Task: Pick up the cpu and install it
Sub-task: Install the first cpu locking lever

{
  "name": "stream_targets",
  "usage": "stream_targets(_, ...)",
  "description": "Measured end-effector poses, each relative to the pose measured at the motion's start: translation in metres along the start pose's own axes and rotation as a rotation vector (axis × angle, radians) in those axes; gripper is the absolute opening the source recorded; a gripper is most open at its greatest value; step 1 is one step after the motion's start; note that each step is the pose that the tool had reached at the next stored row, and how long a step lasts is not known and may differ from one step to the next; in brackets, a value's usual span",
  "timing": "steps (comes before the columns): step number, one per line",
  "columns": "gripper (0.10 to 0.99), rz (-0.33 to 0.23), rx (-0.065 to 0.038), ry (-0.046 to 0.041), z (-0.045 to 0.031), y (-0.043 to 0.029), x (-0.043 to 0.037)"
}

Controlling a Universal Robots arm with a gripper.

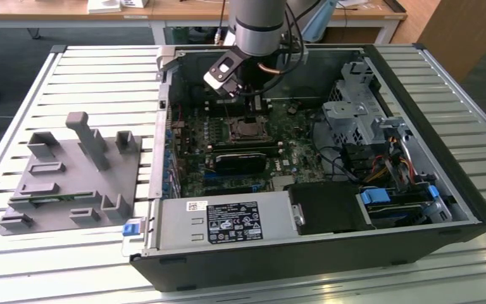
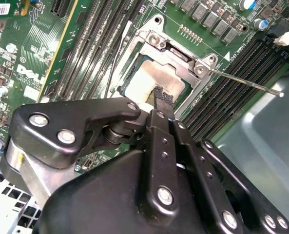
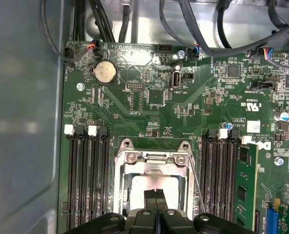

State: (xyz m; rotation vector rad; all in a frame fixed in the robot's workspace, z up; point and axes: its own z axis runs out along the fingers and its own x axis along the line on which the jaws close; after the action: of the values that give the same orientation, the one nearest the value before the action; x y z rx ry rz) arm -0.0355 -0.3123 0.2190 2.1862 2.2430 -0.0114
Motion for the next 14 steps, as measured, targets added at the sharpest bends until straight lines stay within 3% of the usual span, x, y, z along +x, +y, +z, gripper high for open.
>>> stream_targets(14, 0.106, 0.0, 0.0, -0.0002, -0.0038, 0.0, -0.0001)
